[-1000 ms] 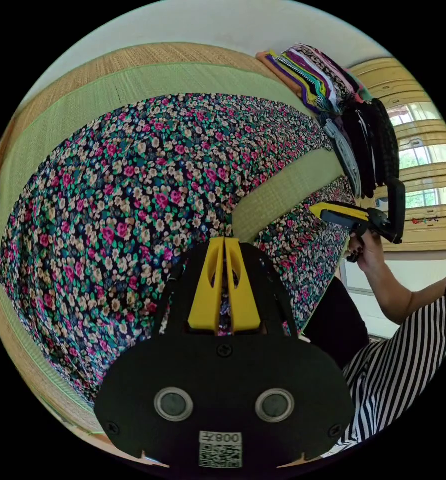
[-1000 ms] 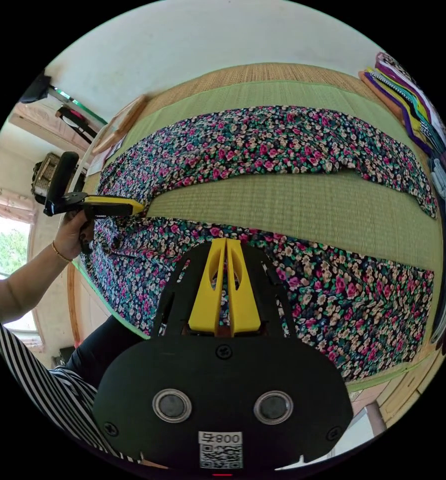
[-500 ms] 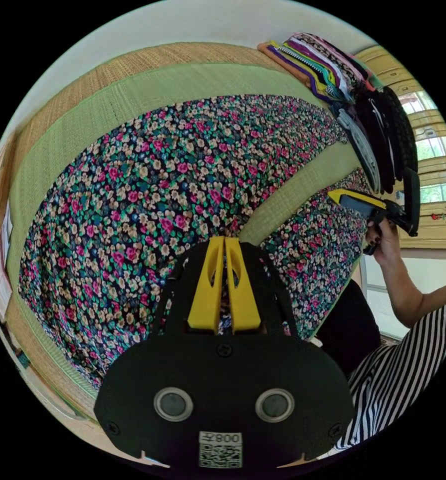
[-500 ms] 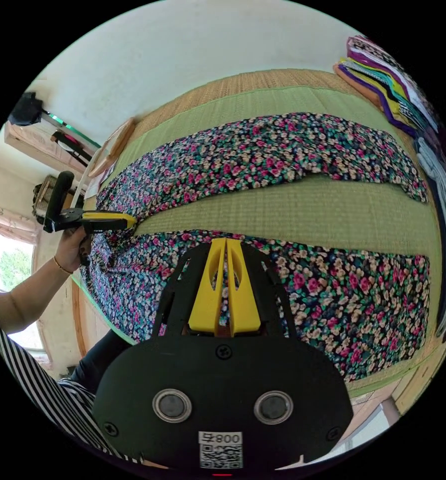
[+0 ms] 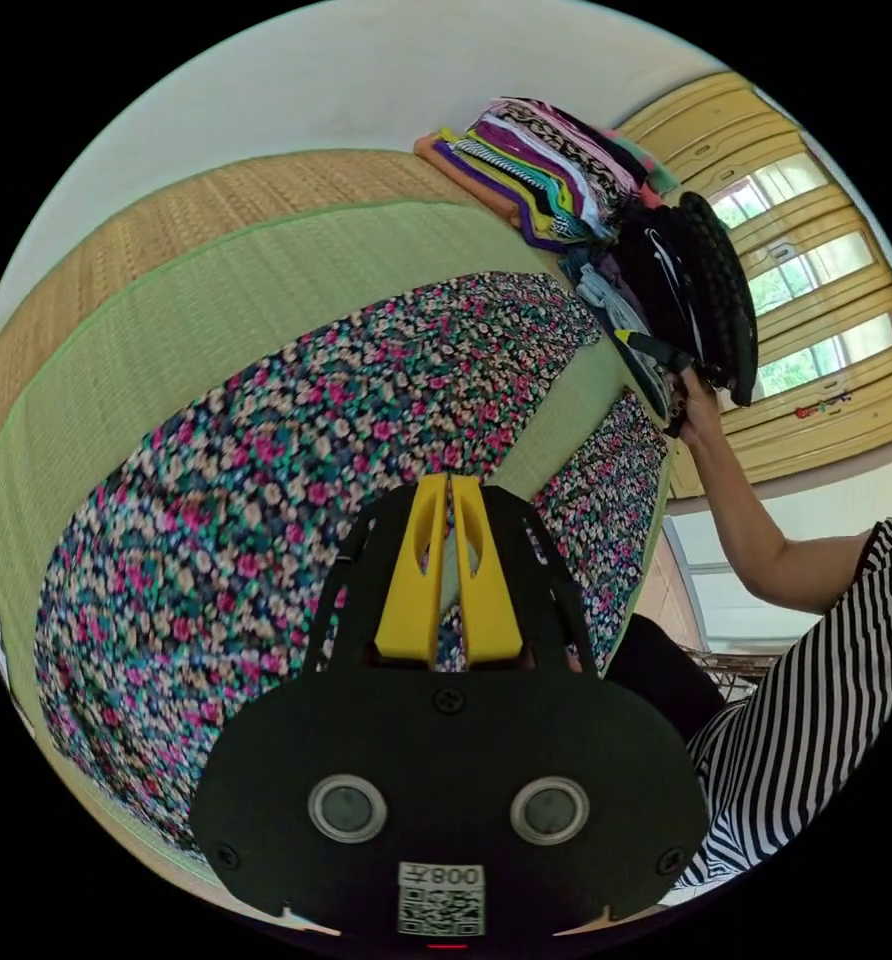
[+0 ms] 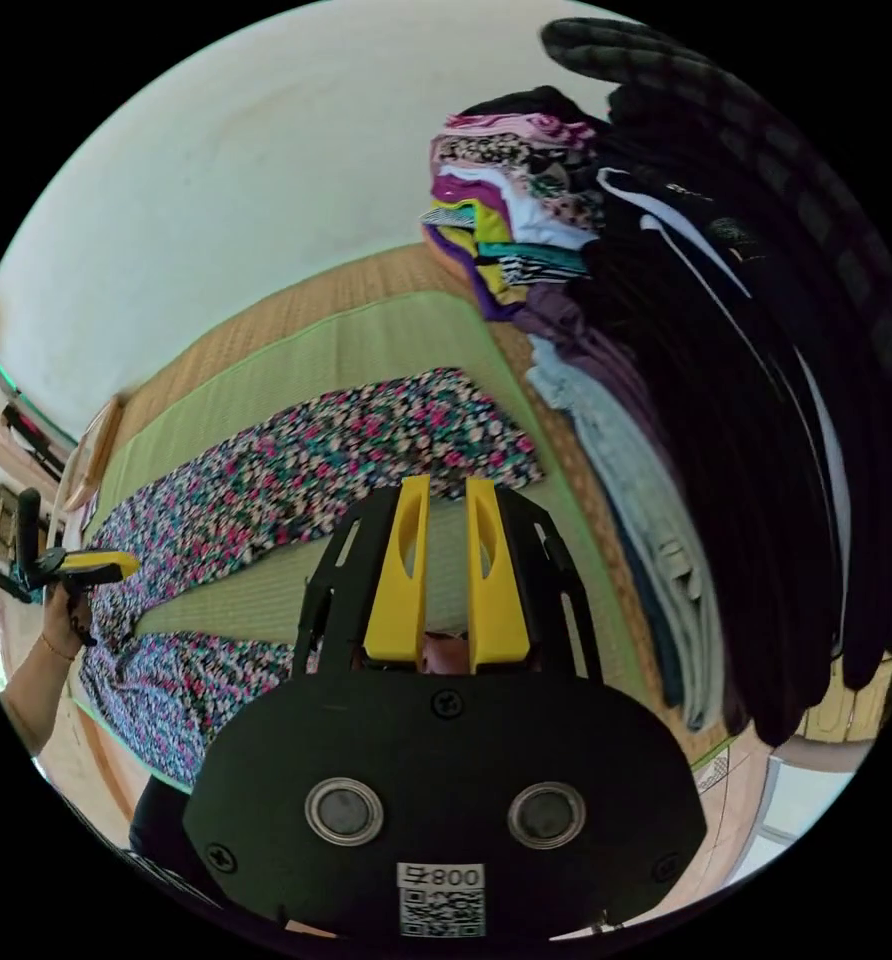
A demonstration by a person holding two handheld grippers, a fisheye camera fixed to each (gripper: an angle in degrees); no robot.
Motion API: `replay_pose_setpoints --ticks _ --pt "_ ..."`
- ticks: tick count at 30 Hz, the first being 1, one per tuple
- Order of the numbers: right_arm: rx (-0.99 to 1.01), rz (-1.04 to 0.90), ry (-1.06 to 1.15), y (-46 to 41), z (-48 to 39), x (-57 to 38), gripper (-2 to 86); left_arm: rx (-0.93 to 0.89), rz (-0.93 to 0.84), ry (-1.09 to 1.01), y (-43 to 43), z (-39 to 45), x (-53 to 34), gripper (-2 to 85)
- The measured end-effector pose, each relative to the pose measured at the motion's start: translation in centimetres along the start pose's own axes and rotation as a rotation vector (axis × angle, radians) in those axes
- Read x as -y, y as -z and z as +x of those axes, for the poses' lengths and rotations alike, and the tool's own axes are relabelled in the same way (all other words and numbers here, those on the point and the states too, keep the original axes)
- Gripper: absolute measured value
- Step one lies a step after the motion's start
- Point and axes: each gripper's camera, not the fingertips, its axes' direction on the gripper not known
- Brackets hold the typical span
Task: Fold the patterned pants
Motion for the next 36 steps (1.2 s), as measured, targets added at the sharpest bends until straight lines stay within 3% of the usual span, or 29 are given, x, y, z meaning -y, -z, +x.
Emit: replay_pose_setpoints --ticks 5,12,16,20,26,31,36 --pt "-0.058 -0.098 -0.070 -1.7 3.6 3.0 7.6 0.033 -0.131 -0.072 -4.7 2.7 4.5 0.1" --pt "-0.107 -0.080 -0.083 -0.3 3.7 3.1 4.1 -0.002 -0.100 -0.060 -5.0 3.6 7.8 0.1" --pt "0.045 0.021 -0.050 3.2 2.7 3.3 2.3 -0.049 -0.033 -0.069 -4.5 4.2 10.9 0.3" --pt "0.309 0.128 0.174 7.9 -4.5 1.9 1.9 -0.121 0.060 -0.050 -4.0 4.3 14.1 1.0" --pt "0.301 -0.074 0.336 5.4 -12.0 -1.6 1.8 -0.221 0.086 0.019 -5.4 3.4 19.0 4.7" --pt "0.384 -0.074 0.262 6.3 -10.9 -1.5 1.8 -0.204 0.065 0.081 -7.5 2.5 23.9 6.9" --pt "0.375 -0.077 0.278 7.6 -11.1 -1.1 1.7 -0.350 0.101 0.206 -9.5 0.9 27.8 8.4"
